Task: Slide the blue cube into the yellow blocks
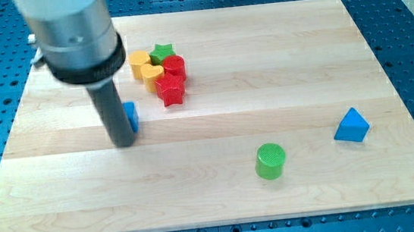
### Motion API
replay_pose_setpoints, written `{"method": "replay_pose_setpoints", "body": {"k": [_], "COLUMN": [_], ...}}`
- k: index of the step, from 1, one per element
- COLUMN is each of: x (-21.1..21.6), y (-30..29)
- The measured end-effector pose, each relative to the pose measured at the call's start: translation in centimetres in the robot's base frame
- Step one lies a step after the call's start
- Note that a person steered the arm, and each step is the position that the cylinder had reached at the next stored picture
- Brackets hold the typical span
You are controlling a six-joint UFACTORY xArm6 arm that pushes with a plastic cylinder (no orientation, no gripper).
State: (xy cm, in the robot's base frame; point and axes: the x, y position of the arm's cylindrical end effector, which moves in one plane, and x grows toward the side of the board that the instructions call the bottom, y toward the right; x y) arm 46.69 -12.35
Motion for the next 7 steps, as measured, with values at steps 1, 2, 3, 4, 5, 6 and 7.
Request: {"method": "replay_pose_setpoints", "body": {"k": [1,2,3,4,5,6,7], "x": [-4.4,-3.9,-3.5,-6.7,-5.4,1.4,2.0], "y": [-0.4,-3.3,-3.9,-0.8,-1.0,3.3,11.3]}}
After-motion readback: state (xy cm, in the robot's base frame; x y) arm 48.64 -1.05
